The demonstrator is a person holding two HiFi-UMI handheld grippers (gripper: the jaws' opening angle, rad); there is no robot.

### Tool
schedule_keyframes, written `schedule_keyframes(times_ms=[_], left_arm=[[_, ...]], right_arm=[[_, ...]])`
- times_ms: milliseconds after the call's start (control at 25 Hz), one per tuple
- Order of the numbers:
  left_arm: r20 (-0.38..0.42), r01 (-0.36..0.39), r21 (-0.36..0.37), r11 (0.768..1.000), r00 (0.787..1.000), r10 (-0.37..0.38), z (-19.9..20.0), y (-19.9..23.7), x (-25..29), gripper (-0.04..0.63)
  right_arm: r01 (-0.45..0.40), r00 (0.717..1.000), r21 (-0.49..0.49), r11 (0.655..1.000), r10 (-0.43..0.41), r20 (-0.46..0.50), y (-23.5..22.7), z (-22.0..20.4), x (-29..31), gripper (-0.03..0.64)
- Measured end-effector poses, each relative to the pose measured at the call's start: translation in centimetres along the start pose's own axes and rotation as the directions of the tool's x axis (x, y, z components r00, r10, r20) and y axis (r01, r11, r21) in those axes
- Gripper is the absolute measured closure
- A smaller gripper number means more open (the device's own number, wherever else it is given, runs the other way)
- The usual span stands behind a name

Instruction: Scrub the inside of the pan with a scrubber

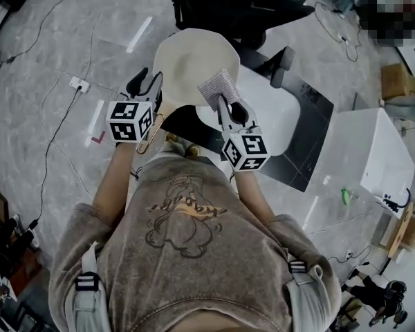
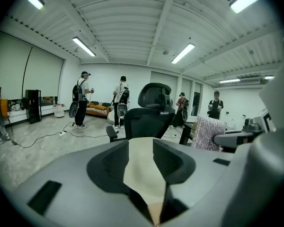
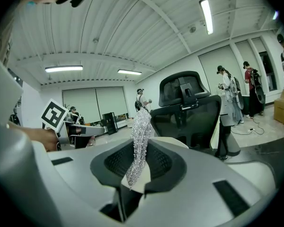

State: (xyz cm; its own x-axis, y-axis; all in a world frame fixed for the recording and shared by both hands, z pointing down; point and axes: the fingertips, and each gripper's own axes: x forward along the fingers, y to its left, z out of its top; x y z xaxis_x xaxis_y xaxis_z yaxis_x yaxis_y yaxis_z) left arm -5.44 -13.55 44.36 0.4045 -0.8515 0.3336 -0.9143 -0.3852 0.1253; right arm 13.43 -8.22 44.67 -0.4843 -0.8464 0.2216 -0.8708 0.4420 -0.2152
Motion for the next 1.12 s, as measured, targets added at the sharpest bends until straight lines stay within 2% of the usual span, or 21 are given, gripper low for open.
schedule_keyframes(times_ms=[240,520,720,920,1120], left_arm=[[-0.083,0.005,0.013,1.000,0.997,-0.004,-1.6,2.2,3.6,0.449],[-0.168,-0.008,-0.024,1.000,0.986,0.004,-4.5,5.5,8.9,0.456],[-0.226,-0.044,-0.051,0.998,0.974,0.031,-6.9,7.5,11.6,0.461],[-0.275,-0.064,-0.100,0.993,0.961,0.034,-8.7,8.2,12.7,0.479],[-0.307,-0.089,-0.106,0.990,0.950,0.053,-9.7,8.5,12.8,0.522]], right_arm=[[0.027,1.000,0.003,1.000,-0.027,-0.013,-1.0,0.3,1.8,0.537],[0.048,0.999,0.003,0.999,-0.048,-0.014,-2.1,0.9,3.6,0.538],[0.045,0.999,0.007,0.999,-0.045,-0.027,-2.3,0.7,4.7,0.538],[0.028,0.999,0.005,1.000,-0.028,-0.045,-2.0,0.7,5.8,0.537],[0.007,0.997,-0.017,1.000,-0.009,-0.082,-1.9,-0.1,7.6,0.538]])
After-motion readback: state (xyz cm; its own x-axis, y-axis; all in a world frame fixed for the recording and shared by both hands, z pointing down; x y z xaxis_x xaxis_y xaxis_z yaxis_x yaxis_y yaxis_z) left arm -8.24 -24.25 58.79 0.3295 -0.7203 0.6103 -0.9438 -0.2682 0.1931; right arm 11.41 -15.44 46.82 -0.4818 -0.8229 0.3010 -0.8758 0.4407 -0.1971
